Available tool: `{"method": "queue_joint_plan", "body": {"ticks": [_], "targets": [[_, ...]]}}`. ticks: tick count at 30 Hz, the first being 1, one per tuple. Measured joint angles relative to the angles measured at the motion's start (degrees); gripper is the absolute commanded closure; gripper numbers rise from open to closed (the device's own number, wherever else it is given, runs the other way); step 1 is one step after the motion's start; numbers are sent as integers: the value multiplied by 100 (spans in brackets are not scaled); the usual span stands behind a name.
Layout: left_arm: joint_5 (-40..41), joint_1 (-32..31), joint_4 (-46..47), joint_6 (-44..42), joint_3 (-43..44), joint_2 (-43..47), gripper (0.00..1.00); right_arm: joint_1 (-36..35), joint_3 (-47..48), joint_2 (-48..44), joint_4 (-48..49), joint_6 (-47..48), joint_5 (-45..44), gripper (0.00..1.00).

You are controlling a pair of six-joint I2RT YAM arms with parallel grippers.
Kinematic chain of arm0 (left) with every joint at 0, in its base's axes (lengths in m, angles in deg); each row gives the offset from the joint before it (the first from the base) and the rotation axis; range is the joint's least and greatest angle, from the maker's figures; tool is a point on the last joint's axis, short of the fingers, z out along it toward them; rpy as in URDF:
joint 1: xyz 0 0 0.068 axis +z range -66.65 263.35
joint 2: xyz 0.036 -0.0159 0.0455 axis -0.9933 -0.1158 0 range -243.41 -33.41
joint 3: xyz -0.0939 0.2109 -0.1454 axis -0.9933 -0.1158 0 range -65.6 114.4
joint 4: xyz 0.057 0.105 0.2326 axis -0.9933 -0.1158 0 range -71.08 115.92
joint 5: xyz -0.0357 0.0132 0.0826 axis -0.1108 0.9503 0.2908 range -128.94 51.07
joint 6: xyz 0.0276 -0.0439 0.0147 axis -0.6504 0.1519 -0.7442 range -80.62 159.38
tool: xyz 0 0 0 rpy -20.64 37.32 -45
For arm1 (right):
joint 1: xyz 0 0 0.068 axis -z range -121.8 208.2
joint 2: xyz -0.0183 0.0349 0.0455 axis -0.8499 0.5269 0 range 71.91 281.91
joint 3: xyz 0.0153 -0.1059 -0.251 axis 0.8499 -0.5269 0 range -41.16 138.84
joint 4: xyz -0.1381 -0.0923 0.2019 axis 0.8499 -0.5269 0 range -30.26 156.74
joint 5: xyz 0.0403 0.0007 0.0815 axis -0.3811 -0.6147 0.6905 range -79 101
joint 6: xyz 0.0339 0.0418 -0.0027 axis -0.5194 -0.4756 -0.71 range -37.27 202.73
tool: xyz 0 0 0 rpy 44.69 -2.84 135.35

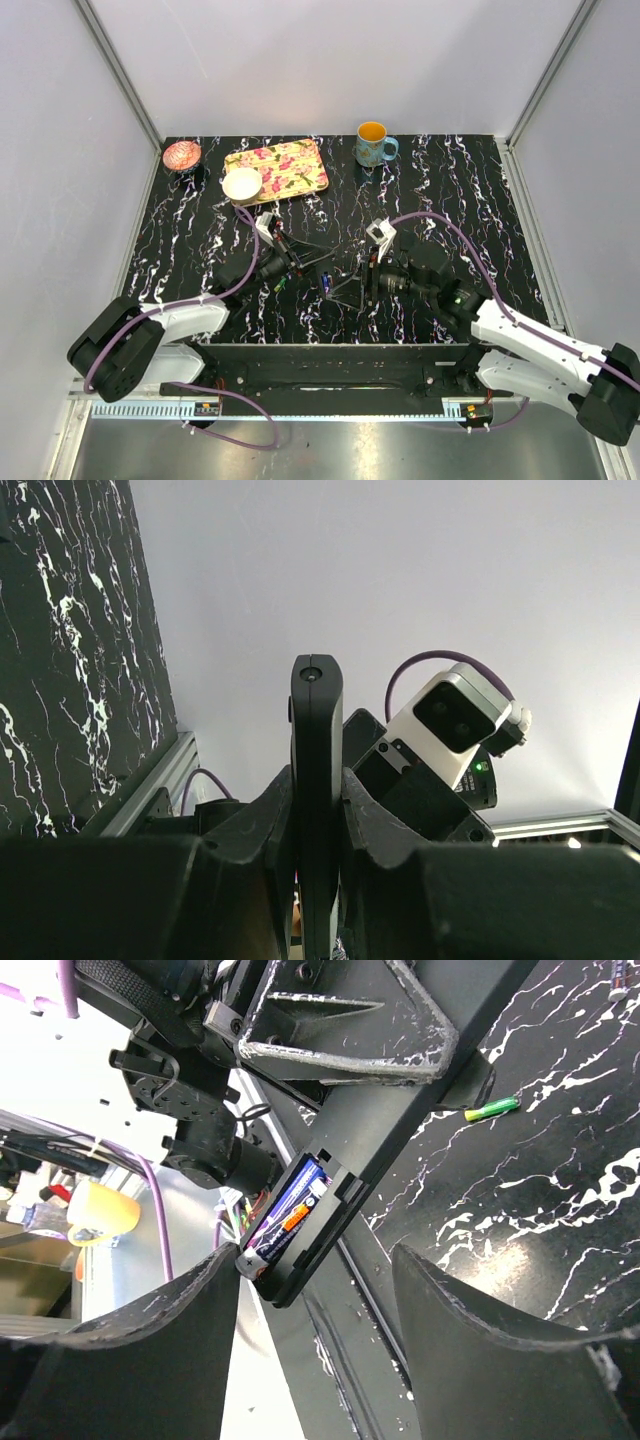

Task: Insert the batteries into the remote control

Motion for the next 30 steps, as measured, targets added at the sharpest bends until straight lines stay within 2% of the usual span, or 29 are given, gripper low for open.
{"method": "queue_joint_plan", "body": {"ticks": [13,23,30], "targets": [[28,-39,44,-9,0,33,100,254,0,256,358,-409,415,42],[-31,-125,48,-22,0,42,100,378,0,450,667,-590,433,51],[-31,-129,48,-66,0,50,100,385,0,503,826,-699,535,73]]}}
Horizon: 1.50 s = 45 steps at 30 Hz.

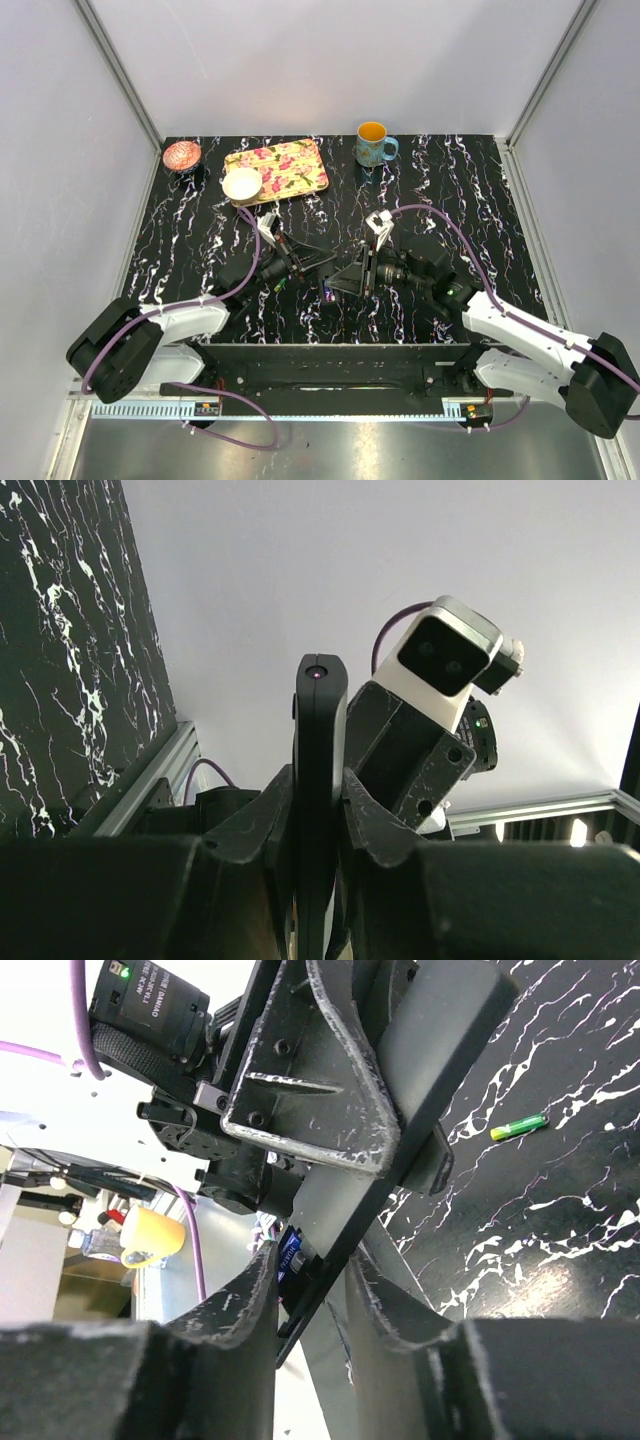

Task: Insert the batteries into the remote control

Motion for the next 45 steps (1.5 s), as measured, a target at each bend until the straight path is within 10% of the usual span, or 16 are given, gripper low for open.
{"method": "queue_joint_plan", "body": {"ticks": [4,10,30,45], "targets": [[2,2,0,-181,0,83,100,26,0,66,22,-162,90,81],[15,0,-111,-448,0,221,100,55,0,101,101,-341,214,40],[22,-24,-149,-409,15,297,100,57,63,195,-46,-435,608,54],[306,-24,-1547,-988,278,828,100,57,553,269,-811,-308,385,16]]}}
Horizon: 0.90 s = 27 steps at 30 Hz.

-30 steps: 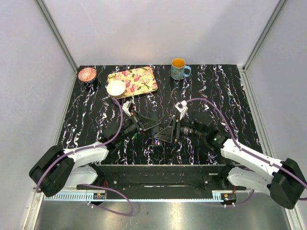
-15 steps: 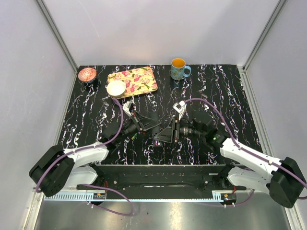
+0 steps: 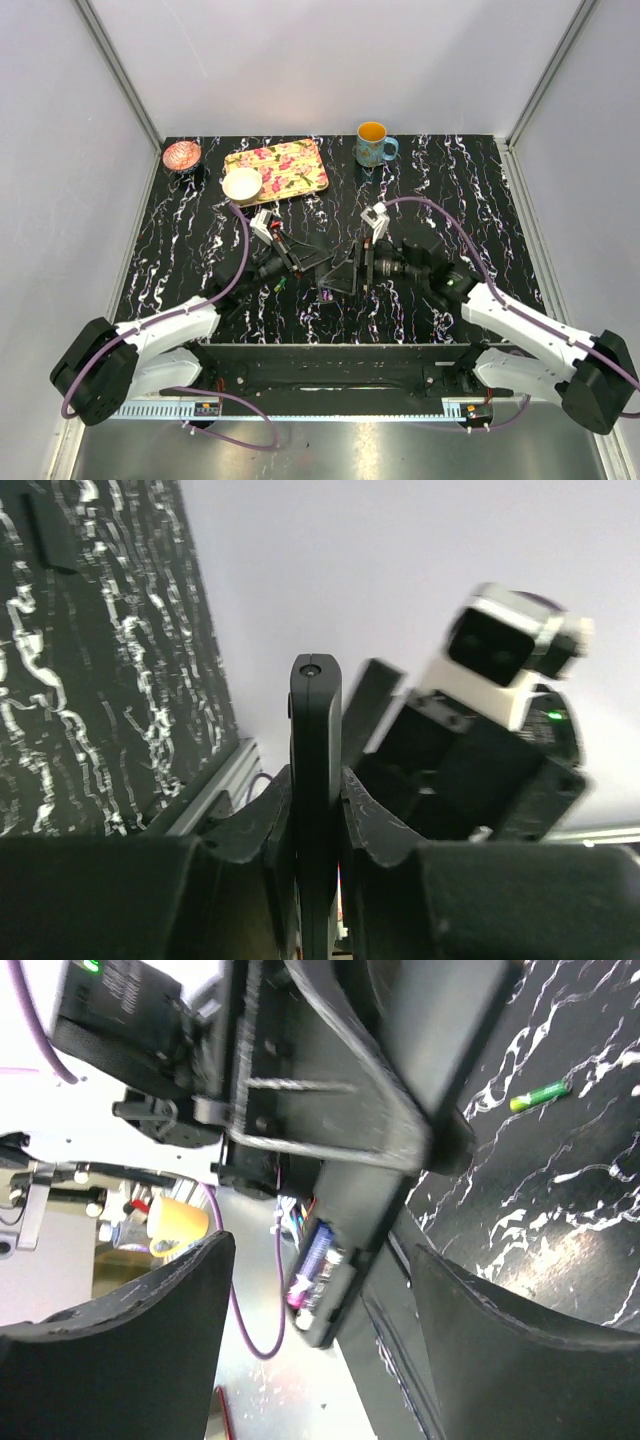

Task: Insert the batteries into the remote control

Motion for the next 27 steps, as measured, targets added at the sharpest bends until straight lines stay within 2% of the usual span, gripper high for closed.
{"method": "queue_joint_plan", "body": {"ticks": [3,7,9,13,17,21,27], "targets": [[129,0,-345,-114,2,28,100,2,264,-210,-310,142,-269,11],[240,15,-654,-179,0,28,100,2,682,-702,-885,474,-903,11],[273,17,-697,-210,0,28,100,9,848,-907,-1189,616,-1344,13],[343,22,-811,-295,-22,111,100,107,1180,-820,-2006,785,-2868,25],[407,37,-710,-337,-232,328,100,874,1346,229,-2581,876,-3945,32],[415,96,-562,-341,-492,557,100,1681,1123,1602,-2846,1051,-4468,30],[424,227,-568,-442,-640,946,100,1910,1449,2839,-3049,1257,-4798,27]]}}
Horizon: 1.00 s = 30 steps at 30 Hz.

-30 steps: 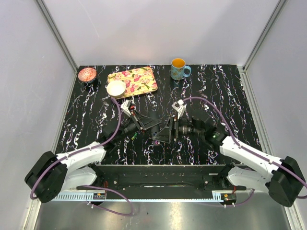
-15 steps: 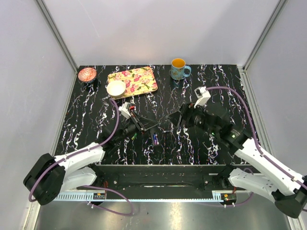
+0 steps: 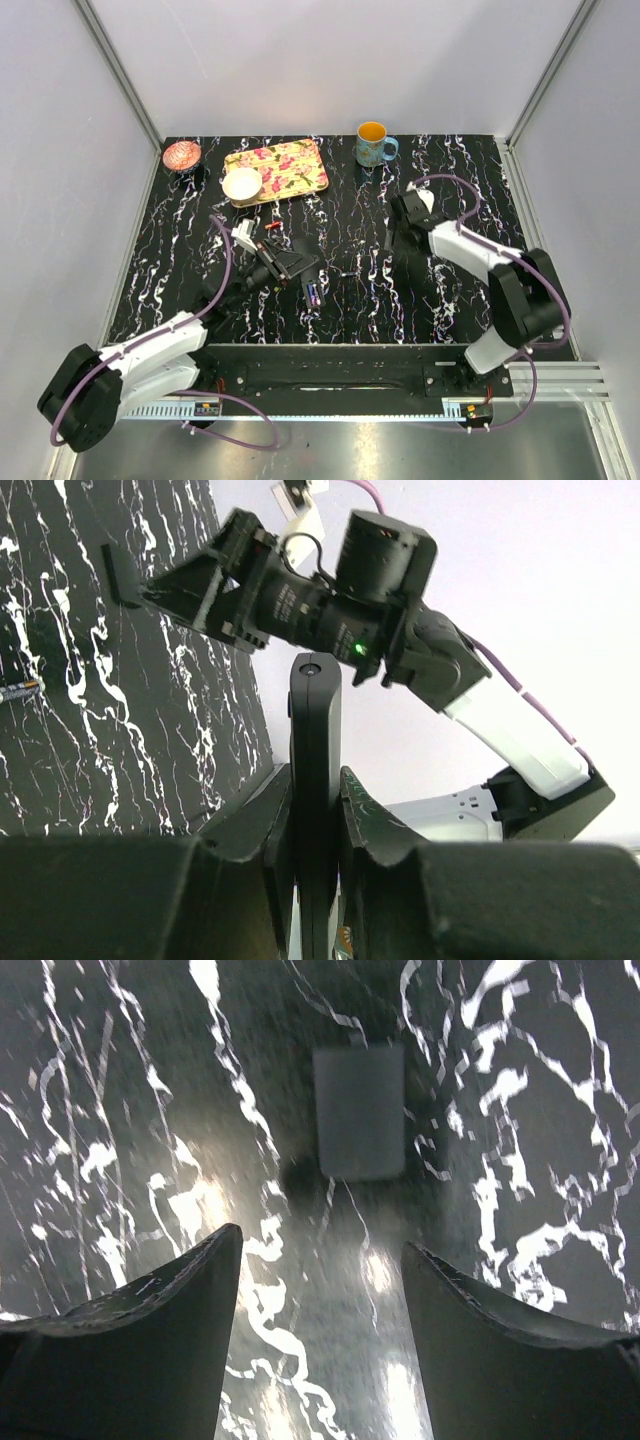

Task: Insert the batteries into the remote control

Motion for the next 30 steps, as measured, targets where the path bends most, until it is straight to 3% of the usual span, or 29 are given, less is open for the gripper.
{"method": "queue_joint_plan", "body": {"ticks": [7,23,26,30], "targets": [[-24,225,-50,-111,-31,317,100,76,1126,1123,-22,192,-184,30],[-157,450,28,-122,-254,282,100,487,1172,1655,-44,433,-74,30],[-192,450,48,-107,-254,201,100,509,1172,1711,59,450,-13,32],[-203,450,63,-107,-254,192,100,553,1169,1716,74,468,92,44]]}}
